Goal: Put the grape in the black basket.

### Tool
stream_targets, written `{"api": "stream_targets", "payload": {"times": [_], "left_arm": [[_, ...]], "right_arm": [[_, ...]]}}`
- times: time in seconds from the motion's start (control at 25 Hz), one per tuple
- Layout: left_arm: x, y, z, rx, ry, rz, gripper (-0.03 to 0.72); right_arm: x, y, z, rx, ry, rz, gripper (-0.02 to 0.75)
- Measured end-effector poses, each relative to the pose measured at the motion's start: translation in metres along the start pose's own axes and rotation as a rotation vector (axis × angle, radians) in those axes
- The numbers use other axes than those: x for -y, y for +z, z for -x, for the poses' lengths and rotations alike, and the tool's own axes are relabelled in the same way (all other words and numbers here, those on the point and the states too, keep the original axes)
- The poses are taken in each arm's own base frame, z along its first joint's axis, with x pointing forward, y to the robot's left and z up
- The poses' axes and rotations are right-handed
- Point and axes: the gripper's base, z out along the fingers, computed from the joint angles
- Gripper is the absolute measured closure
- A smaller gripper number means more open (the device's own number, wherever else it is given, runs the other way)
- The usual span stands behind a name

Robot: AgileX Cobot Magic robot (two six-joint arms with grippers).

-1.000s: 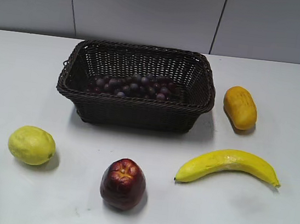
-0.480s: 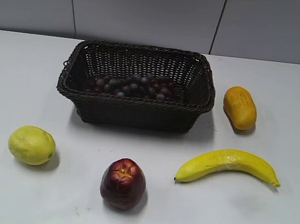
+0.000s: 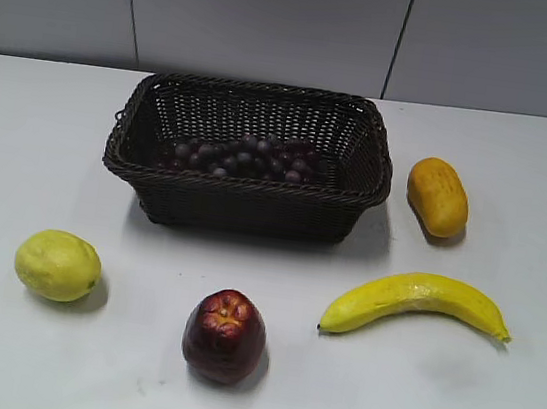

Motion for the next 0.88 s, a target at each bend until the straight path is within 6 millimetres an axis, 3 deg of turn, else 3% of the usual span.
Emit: {"api": "stream_targets", "payload": {"times": [0.44, 0.88], "left_arm": [[0.0, -0.001, -0.001, 0.021, 0.001, 0.003, 0.167], [0.005, -0.033, -0.027, 0.298, 0.018, 0.036, 0.197]], "right_arm": [[0.0, 0.0, 0.0, 0.0, 0.0, 0.0, 0.153], [0.0, 0.0, 0.0, -0.001, 0.0, 0.0, 0.153]]}}
